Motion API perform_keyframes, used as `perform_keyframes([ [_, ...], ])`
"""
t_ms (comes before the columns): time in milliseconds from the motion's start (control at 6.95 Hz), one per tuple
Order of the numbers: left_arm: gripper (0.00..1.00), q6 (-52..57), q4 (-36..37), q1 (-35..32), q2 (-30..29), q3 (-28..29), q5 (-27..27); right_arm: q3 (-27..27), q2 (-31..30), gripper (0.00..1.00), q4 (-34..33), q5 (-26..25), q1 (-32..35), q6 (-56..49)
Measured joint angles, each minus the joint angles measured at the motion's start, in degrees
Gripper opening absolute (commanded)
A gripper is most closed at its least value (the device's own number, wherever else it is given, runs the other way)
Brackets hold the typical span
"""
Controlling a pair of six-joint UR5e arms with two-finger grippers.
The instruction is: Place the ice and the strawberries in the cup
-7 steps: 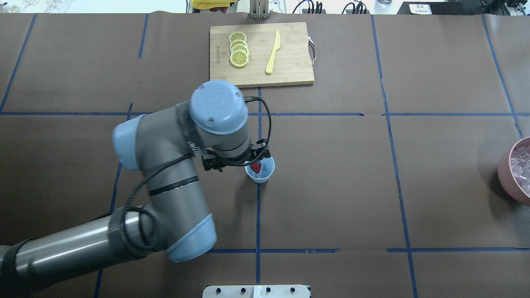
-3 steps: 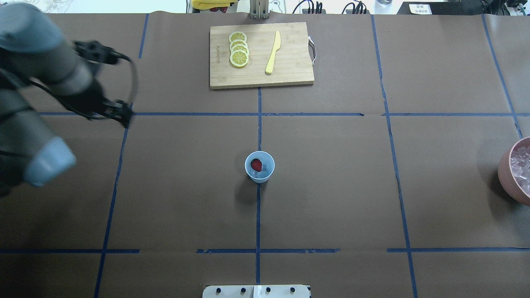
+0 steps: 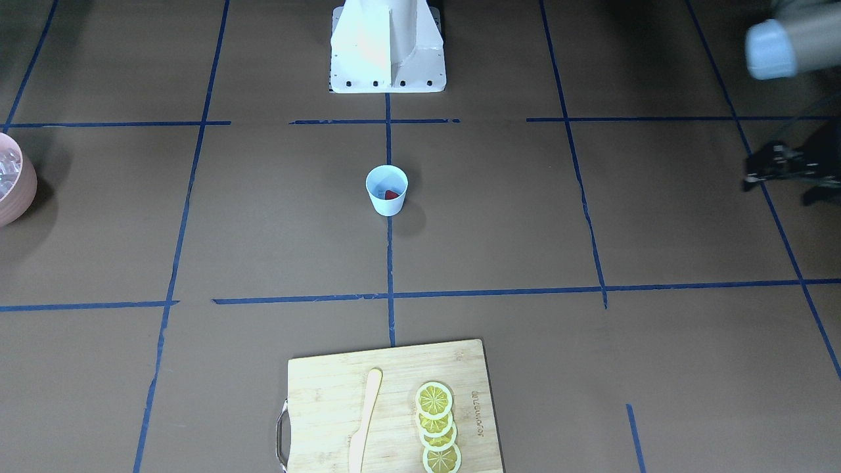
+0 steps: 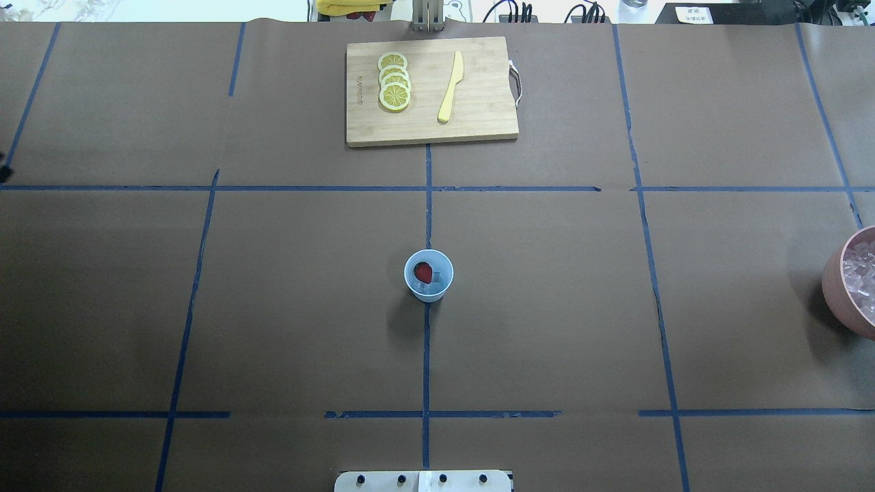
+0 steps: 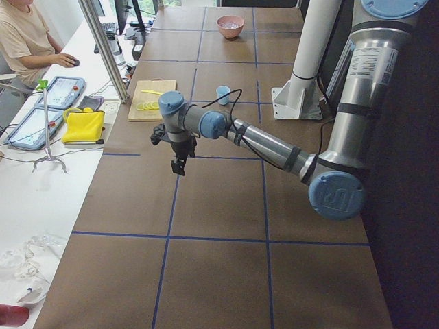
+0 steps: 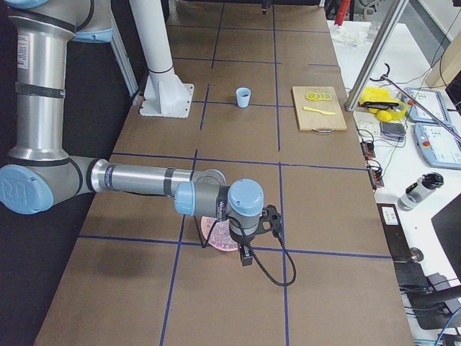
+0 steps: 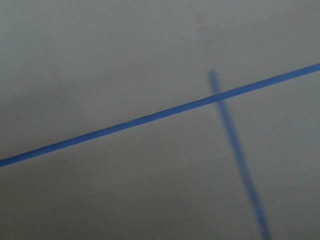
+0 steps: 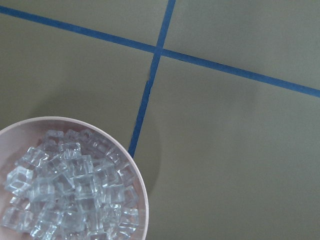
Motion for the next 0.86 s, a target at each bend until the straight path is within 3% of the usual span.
perform_keyframes([
  [288, 1.0, 7.4, -0.2, -7.0, 5.7, 4.4, -1.5, 0.0, 0.0, 0.99, 0.0, 0.0, 0.0, 0.0],
  [863, 1.0, 8.3, -0.1, -10.9, 7.3, 7.5, -1.5, 0.1, -0.1, 0.99, 0.0, 0.0, 0.0, 0.0],
])
